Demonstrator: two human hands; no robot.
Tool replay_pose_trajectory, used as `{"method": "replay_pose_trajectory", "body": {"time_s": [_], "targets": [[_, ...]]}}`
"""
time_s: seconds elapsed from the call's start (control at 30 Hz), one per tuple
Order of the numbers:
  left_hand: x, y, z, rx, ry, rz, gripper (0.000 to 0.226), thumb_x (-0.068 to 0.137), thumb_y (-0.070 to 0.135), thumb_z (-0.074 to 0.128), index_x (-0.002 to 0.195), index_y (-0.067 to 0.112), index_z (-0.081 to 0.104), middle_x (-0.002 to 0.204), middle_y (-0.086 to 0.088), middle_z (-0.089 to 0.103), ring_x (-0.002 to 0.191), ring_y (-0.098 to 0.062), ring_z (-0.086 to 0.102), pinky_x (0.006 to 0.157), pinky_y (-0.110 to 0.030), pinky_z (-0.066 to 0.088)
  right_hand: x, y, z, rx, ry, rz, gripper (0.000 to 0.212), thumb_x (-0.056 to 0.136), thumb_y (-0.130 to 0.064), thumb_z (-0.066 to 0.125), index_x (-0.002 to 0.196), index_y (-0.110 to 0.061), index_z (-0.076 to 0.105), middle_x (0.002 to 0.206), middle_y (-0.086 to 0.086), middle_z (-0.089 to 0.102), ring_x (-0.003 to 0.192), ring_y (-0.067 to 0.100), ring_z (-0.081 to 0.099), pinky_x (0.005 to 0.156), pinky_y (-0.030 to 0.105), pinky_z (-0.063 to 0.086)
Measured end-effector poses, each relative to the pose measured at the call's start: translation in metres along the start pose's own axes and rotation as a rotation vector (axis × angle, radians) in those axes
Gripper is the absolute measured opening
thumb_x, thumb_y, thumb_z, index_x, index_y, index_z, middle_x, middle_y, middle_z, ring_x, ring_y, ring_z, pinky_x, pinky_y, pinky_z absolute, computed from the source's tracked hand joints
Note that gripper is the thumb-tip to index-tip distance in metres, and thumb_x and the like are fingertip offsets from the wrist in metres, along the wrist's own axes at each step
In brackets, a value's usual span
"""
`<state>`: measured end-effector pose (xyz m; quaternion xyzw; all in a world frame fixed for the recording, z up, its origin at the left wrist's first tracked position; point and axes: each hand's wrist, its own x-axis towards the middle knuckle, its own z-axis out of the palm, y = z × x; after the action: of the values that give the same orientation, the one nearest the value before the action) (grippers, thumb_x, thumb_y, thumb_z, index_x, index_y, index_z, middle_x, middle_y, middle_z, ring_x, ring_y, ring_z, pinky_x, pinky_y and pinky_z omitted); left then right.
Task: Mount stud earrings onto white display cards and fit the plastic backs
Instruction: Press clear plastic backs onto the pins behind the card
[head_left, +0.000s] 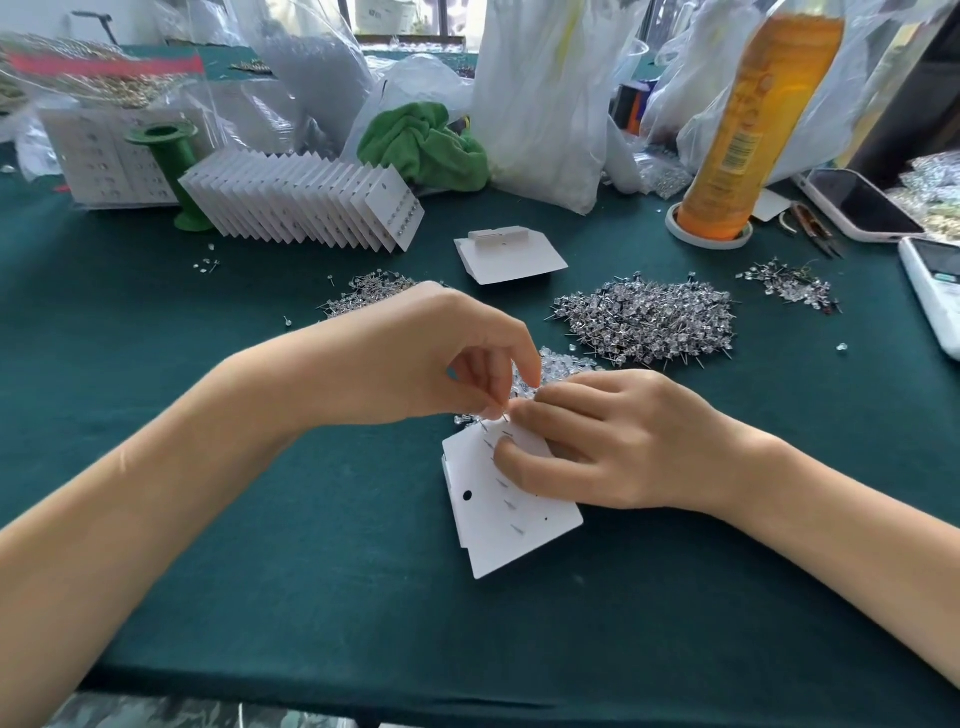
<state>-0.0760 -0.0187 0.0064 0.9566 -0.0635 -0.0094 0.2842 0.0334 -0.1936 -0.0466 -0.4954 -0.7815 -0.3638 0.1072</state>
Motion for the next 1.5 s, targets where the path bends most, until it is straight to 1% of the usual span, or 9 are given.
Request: {"method": "replay_pose_trajectory", "body": {"time_s": [0.07,0.17,0.23,0.37,0.57,0.77,1.17,1.33,1.5], "targets": [[0.0,-0.001,0.0,-0.032,0.004,0.0,0.017,0.081,0.024,0.069,0.097,0.028,0.069,0.08,0.011,0.069,0.076,-0.007,0.067,0.076,-0.041,0.055,0.0,0.0,0.0,-0.009,0.01,0.005,0.021,0.077,0.005,0.071,0.086,-0.015,0.071,0.07,0.006,0.068,0.054,0.021,0.058,0.049,0.029,0.051],[-0.001,-0.001,0.001,-0.193,0.023,-0.018,0.027,0.08,0.001,0.071,0.101,0.018,0.068,0.08,0.005,0.069,0.073,-0.011,0.067,0.076,-0.03,0.055,0.001,0.001,-0.001,-0.021,0.033,0.036,0.021,0.076,0.004,0.072,0.088,-0.014,0.07,0.07,0.006,0.068,0.057,0.022,0.062,0.05,0.029,0.053],[-0.001,-0.002,0.0,-0.298,0.054,-0.038,0.029,0.08,-0.003,0.07,0.103,0.014,0.067,0.082,0.002,0.07,0.074,-0.013,0.068,0.077,-0.025,0.055,0.003,0.003,-0.003,-0.037,0.049,0.061,0.021,0.075,0.004,0.074,0.084,-0.015,0.074,0.072,0.006,0.07,0.058,0.021,0.064,0.051,0.028,0.053],[0.0,-0.005,0.002,-0.453,0.151,-0.093,0.025,0.079,0.003,0.072,0.102,0.012,0.067,0.083,-0.004,0.072,0.074,-0.018,0.068,0.075,-0.026,0.057,0.003,0.005,-0.004,-0.074,0.046,0.094,0.022,0.076,0.004,0.074,0.085,-0.015,0.075,0.073,0.005,0.07,0.057,0.021,0.065,0.049,0.027,0.053],[0.001,-0.003,0.006,-0.513,0.24,-0.144,0.02,0.077,0.005,0.074,0.095,0.011,0.069,0.079,-0.005,0.073,0.07,-0.011,0.066,0.067,-0.019,0.052,0.003,0.008,-0.003,-0.142,0.053,0.107,0.023,0.078,0.004,0.073,0.086,-0.017,0.075,0.076,0.004,0.071,0.059,0.018,0.066,0.049,0.026,0.052],[0.004,-0.001,0.011,-0.554,0.335,-0.18,0.02,0.074,0.004,0.076,0.093,0.008,0.071,0.081,-0.008,0.073,0.074,-0.013,0.068,0.077,-0.028,0.055,0.004,0.011,-0.001,-0.19,0.061,0.113,0.02,0.077,0.0,0.075,0.085,-0.018,0.076,0.073,0.002,0.071,0.06,0.017,0.066,0.049,0.026,0.051],[0.005,0.001,0.018,-0.532,0.365,-0.171,0.017,0.074,0.0,0.075,0.089,0.005,0.071,0.08,-0.01,0.073,0.073,-0.013,0.069,0.077,-0.029,0.056,0.002,0.007,0.003,-0.197,0.063,0.132,0.021,0.075,0.0,0.076,0.084,-0.02,0.075,0.068,0.0,0.068,0.055,0.017,0.063,0.046,0.026,0.049],[0.004,0.001,0.017,-0.524,0.332,-0.164,0.018,0.073,0.001,0.076,0.09,0.003,0.071,0.081,-0.007,0.074,0.074,-0.01,0.069,0.075,-0.02,0.056,0.002,0.007,0.003,-0.177,0.093,0.124,0.02,0.084,0.0,0.068,0.08,-0.019,0.074,0.065,0.001,0.067,0.052,0.018,0.061,0.043,0.026,0.047],[0.004,-0.001,0.016,-0.534,0.317,-0.151,0.018,0.073,0.002,0.076,0.09,0.004,0.071,0.082,-0.007,0.074,0.074,-0.01,0.07,0.074,-0.019,0.056,0.003,0.007,0.002,-0.169,0.104,0.128,0.019,0.085,-0.002,0.068,0.08,-0.019,0.075,0.065,0.002,0.067,0.051,0.019,0.061,0.043,0.026,0.047]]}}
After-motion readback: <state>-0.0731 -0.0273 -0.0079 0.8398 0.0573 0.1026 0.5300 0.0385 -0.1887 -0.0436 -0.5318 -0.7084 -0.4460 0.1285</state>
